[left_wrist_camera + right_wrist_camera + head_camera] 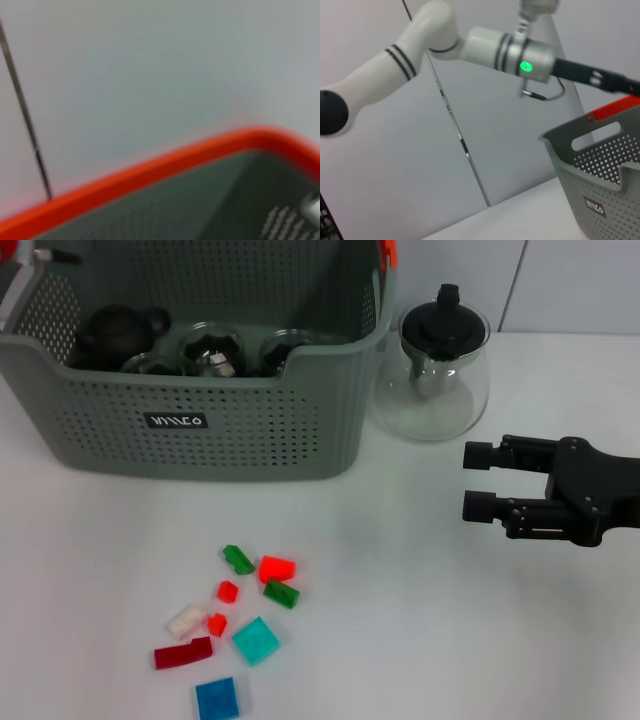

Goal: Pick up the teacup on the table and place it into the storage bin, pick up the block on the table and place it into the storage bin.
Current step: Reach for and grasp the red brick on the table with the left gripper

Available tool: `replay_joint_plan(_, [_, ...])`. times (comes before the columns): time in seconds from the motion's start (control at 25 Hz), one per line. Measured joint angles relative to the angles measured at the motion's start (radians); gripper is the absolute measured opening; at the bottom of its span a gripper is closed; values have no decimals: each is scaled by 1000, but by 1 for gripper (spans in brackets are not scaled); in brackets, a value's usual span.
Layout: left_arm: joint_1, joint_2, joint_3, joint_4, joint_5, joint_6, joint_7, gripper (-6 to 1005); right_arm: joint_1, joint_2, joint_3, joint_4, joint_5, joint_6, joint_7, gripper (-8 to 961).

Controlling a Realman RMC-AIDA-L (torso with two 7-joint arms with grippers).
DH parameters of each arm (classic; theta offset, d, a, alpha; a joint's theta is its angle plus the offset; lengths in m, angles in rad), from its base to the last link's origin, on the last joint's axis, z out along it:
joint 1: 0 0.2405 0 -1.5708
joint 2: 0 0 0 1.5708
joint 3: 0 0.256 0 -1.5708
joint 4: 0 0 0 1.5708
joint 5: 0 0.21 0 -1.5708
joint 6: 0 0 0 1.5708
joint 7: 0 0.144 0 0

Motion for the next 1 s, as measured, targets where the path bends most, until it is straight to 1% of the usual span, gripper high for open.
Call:
replay_joint_plan(0.08, [50,-10,-23,108,-84,65,7,252,-1,0,0,0,0,-1,0,794])
replay_joint_plan(0.12, [79,-13,-40,161,-146,105,17,277,-1,0,0,0,-1,-2,0,794])
replay_joint_plan(0.2, [125,-15,-81,231,-285,197,51,326,-1,0,0,0,-1,-4,0,793])
replay_joint_plan(0.28, [171,-11,-136,282,-490,338,123,375,-1,-1,0,0,-1,-5,-1,793])
replay_joint_plan(0.32, [193,-8,-168,294,-594,444,173,400,-1,-1,0,0,-1,-6,-1,793])
replay_joint_plan(0.36, [208,-7,-193,303,-670,536,218,425,-1,-1,0,0,-1,-6,-1,793])
replay_joint_plan(0.4, [216,-7,-208,308,-717,606,251,449,-1,-1,0,0,-1,-5,-1,793])
replay_joint_plan(0.44, [233,-10,-226,327,-769,710,298,474,-1,-1,0,0,-2,-4,-1,793])
replay_joint_plan(0.48, [245,-13,-229,342,-781,752,317,516,-1,-1,0,0,-2,-3,-1,793])
replay_joint_plan(0.56, [289,-21,-208,386,-770,810,349,599,-1,-2,0,0,-2,-2,-1,793])
replay_joint_plan(0.6, [325,-28,-181,422,-737,821,370,641,-1,-2,0,0,-2,-2,-1,793])
replay_joint_plan(0.72, [398,-47,-130,521,-623,825,404,753,1,-3,1,0,-2,-1,0,793])
replay_joint_plan(0.8, [439,-68,-102,583,-516,827,424,822,2,-3,4,0,-2,0,2,793])
replay_joint_plan(0.88, [472,-91,-53,631,-409,827,445,892,2,-3,7,0,-2,2,4,793])
replay_joint_plan(0.92, [498,-111,-4,661,-322,825,463,892,3,-3,8,0,-2,5,5,793])
replay_joint_plan(0.96, [500,-113,1,663,-312,825,465,891,4,-3,8,0,-2,7,6,793])
replay_joint_plan(1.0, [513,-127,36,680,-252,823,474,891,5,-3,8,0,-2,10,8,793])
